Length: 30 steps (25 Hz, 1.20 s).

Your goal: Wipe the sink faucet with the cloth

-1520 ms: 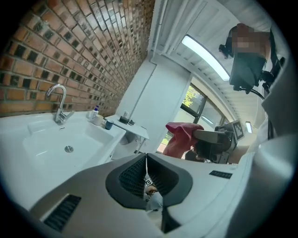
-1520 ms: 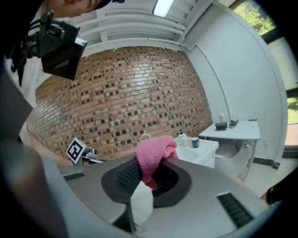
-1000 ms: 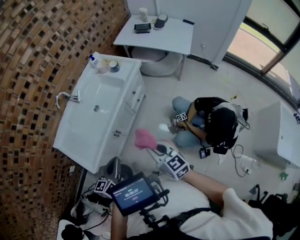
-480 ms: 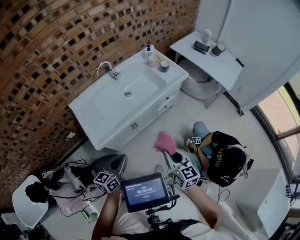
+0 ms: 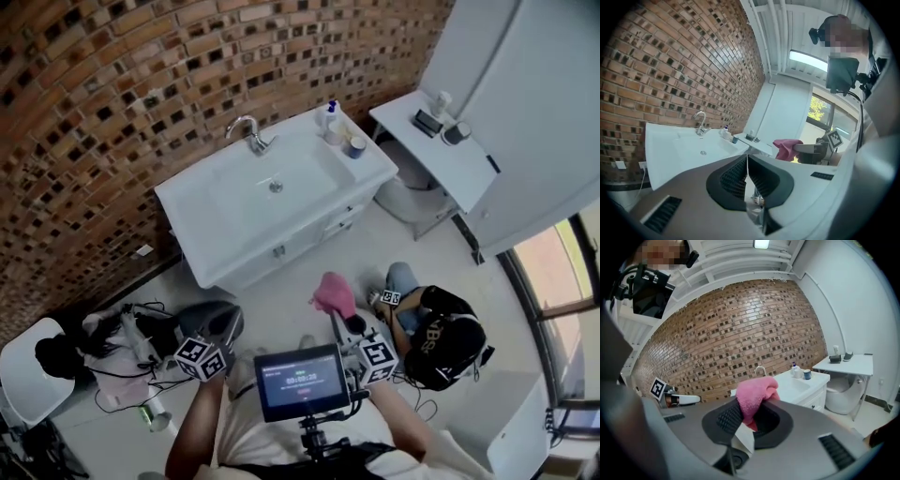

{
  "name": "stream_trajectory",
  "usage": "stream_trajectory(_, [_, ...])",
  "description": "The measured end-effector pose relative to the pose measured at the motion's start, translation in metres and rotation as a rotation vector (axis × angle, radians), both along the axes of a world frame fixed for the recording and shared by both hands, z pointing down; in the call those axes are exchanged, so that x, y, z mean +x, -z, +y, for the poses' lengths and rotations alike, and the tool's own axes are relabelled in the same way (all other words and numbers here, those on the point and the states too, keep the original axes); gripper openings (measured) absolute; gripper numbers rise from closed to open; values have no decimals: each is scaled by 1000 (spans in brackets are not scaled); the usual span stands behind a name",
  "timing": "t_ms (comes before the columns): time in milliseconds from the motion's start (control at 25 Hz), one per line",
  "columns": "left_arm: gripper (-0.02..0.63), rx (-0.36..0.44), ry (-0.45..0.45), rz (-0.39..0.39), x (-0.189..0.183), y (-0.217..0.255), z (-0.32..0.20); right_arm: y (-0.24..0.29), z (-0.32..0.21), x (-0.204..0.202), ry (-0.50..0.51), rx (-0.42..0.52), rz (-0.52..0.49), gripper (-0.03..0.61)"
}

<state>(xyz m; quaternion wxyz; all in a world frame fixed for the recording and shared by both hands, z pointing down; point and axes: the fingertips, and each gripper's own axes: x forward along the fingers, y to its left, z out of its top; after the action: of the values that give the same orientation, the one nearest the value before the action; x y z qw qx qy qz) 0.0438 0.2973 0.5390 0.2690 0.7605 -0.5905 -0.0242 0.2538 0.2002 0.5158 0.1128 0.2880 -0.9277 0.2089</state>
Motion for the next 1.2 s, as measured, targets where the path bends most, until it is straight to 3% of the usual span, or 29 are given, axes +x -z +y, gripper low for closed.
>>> stream_trajectory(480, [0, -40, 230, 25, -19, -47, 32, -40, -25, 55, 62, -22, 129, 60])
stream_trajectory(760, [0, -61, 258, 31, -6, -54, 33, -58, -27, 67, 97, -43, 157, 60])
stream_trajectory(960, [0, -81, 231, 19, -8, -56, 24, -57, -31, 55, 94, -44, 140, 60])
stream_trajectory(1200, [0, -50, 207, 0, -15, -41, 12, -62, -30, 40, 85, -19, 116, 60])
